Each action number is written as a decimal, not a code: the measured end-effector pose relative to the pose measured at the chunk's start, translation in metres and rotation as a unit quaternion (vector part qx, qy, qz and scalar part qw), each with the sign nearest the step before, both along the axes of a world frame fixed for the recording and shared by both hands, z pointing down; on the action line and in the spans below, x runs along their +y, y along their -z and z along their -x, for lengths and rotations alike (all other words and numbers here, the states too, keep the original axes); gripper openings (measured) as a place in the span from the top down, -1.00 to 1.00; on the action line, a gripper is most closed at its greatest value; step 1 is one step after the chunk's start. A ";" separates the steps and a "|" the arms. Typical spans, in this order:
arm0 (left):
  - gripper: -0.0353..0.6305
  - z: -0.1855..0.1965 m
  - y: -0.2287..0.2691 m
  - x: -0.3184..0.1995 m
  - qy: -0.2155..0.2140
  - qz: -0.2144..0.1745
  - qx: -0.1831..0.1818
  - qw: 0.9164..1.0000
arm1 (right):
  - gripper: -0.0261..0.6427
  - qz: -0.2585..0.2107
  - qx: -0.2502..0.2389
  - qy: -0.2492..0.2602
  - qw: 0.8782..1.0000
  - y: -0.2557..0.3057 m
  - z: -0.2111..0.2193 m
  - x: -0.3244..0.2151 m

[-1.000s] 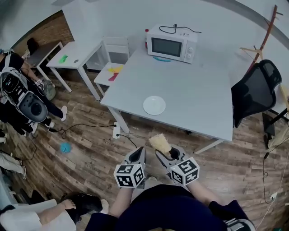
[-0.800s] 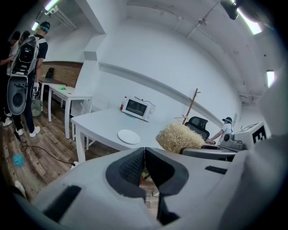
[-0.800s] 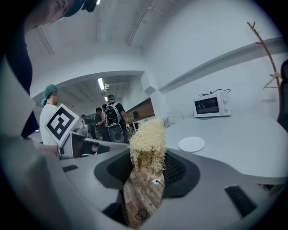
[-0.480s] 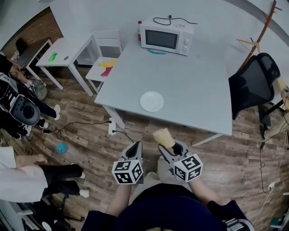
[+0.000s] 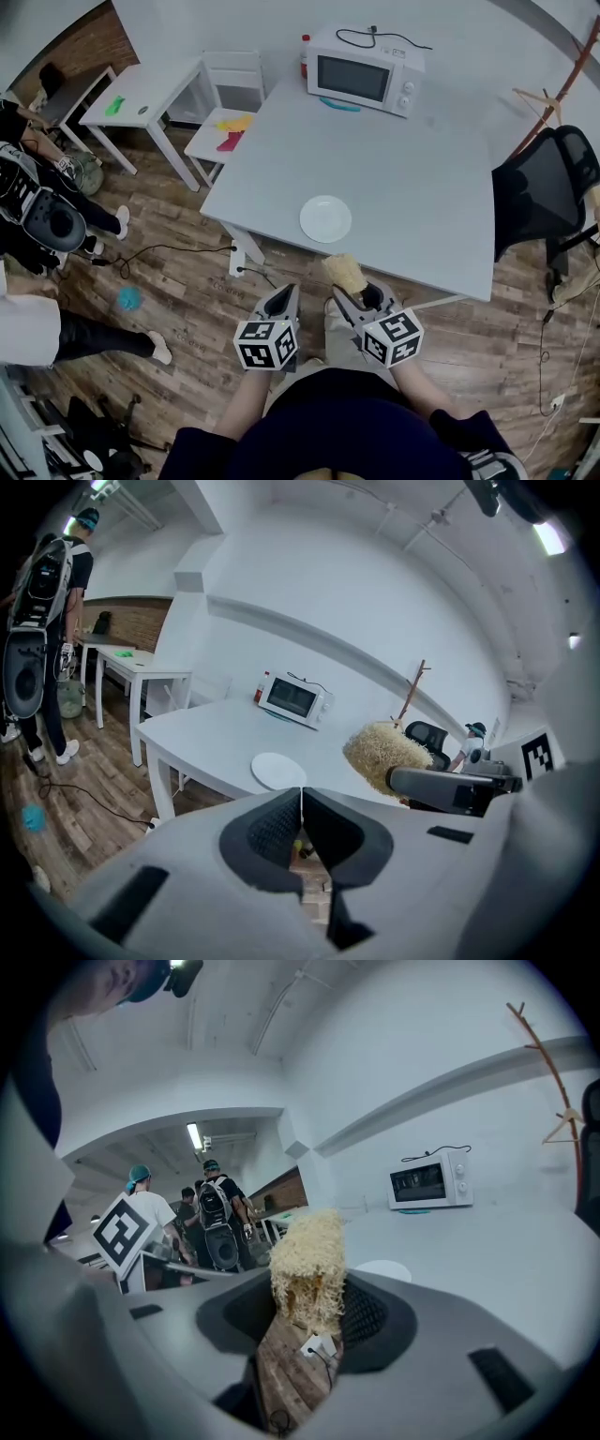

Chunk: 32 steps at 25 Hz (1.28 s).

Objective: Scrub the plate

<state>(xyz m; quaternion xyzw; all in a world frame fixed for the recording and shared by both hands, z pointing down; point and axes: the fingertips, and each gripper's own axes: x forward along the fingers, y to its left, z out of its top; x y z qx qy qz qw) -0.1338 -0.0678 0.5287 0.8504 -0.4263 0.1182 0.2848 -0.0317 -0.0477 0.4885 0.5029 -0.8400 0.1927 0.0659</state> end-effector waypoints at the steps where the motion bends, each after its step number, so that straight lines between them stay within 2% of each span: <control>1: 0.83 -0.002 -0.001 -0.008 -0.002 0.001 -0.003 1.000 | 0.39 -0.001 0.001 0.001 1.000 0.001 -0.002 -0.009; 13: 0.83 -0.030 -0.026 -0.088 0.009 0.027 -0.016 0.999 | 0.39 0.013 0.022 0.033 0.999 -0.009 -0.032 -0.090; 21: 0.82 -0.044 -0.067 -0.139 0.024 0.092 -0.007 0.995 | 0.39 0.033 0.035 0.059 0.997 -0.028 -0.044 -0.131; 24: 0.50 -0.048 -0.085 -0.153 0.024 0.116 -0.011 0.993 | 0.39 0.042 0.037 0.066 0.996 -0.037 -0.048 -0.144; 32: 0.50 -0.055 -0.126 -0.176 0.036 0.160 -0.034 0.986 | 0.39 0.061 0.040 0.085 0.994 -0.055 -0.059 -0.171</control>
